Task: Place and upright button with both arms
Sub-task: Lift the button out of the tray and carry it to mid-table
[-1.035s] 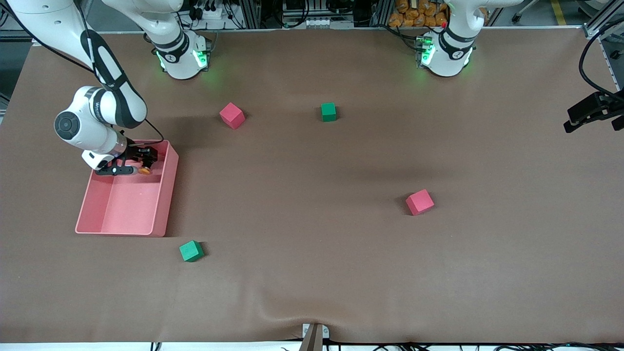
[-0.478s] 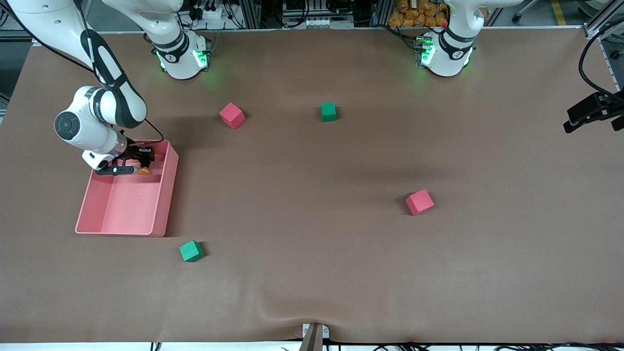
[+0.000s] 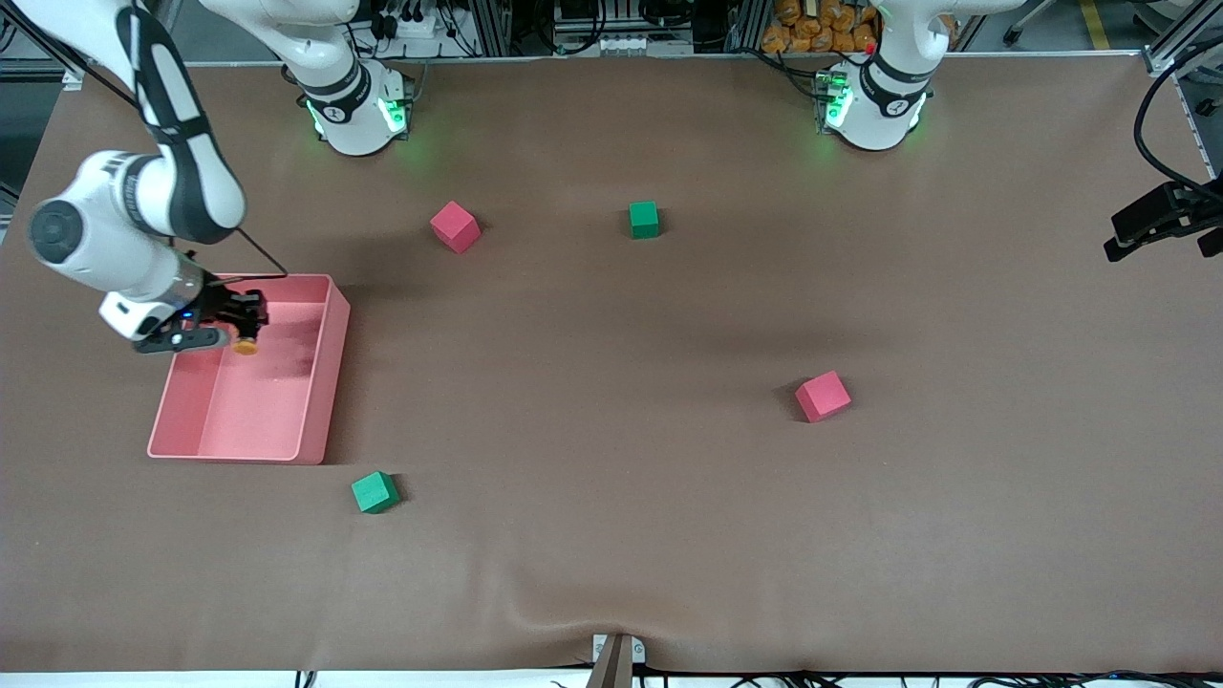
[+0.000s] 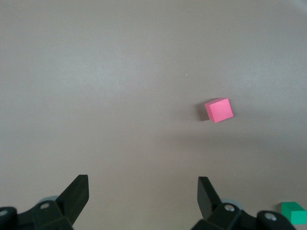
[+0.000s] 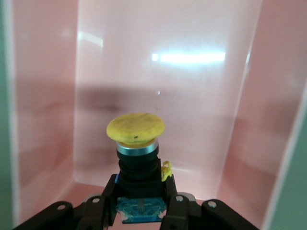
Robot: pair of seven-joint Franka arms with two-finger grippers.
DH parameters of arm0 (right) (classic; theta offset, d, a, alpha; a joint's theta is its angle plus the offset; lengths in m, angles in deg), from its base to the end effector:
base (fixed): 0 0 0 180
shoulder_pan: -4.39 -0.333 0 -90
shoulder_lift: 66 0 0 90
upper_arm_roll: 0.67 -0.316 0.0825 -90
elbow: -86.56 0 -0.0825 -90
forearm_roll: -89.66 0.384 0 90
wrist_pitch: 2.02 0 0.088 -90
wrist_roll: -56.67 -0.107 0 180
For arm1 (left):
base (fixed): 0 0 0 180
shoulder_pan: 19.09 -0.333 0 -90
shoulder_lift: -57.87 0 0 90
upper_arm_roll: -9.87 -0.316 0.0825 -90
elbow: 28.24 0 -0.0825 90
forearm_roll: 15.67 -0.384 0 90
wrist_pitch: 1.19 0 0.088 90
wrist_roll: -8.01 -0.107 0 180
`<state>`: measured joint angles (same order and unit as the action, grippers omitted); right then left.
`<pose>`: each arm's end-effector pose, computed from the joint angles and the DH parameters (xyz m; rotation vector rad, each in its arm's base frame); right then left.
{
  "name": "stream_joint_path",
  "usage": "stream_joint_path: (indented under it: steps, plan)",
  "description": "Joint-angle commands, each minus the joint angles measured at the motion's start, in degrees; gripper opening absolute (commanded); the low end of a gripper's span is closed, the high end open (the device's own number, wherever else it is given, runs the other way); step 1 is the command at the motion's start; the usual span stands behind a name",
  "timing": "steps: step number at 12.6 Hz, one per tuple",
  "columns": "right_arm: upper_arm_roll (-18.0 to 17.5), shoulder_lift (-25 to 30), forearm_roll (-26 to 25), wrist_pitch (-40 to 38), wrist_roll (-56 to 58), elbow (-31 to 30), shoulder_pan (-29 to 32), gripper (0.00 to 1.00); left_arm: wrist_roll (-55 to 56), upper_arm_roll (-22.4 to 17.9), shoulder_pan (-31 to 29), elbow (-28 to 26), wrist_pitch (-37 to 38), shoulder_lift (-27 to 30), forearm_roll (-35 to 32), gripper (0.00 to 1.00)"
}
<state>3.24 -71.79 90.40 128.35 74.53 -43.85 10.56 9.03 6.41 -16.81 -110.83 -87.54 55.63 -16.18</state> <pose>0.5081 -0.0900 0.3037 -3.1047 -0.1973 0.1524 0.5605 0.0118 0.6577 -3.1295 -0.0610 -0.0416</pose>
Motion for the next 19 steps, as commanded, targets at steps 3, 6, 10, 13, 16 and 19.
stream_joint_path:
  steps: [3,6,10,13,16,19]
  plan:
    - [-0.04,-6.05,0.22,-7.51,-0.46,16.03,-6.77,0.0,-1.55,0.03,-0.44,0.85,1.0,-0.3,0.6,1.0]
    - [-0.57,-11.59,2.23,-6.8,-0.81,23.42,-11.87,0.0,-1.55,0.03,-0.44,0.85,1.0,-0.3,0.6,1.0]
    - [-0.48,-17.4,13.32,-6.72,-3.53,32.74,-18.46,0.0,-1.55,0.12,-0.44,0.85,1.0,-0.3,0.6,1.0]
    - [-0.48,-20.04,13.32,-3.58,-11.76,36.97,-25.49,0.0,-1.55,0.12,-0.44,0.85,1.0,-0.3,0.6,1.0]
    - [-0.13,-26.52,10.61,-1.36,-16.89,43.9,-35.92,0.0,-1.55,0.12,-0.44,0.5,1.09,-0.3,0.6,1.0]
    - [0.13,-33.73,7.63,-0.31,-30.3,52.25,-42.01,0.0,-1.55,0.12,-0.44,0.5,1.09,-0.3,0.6,1.0]
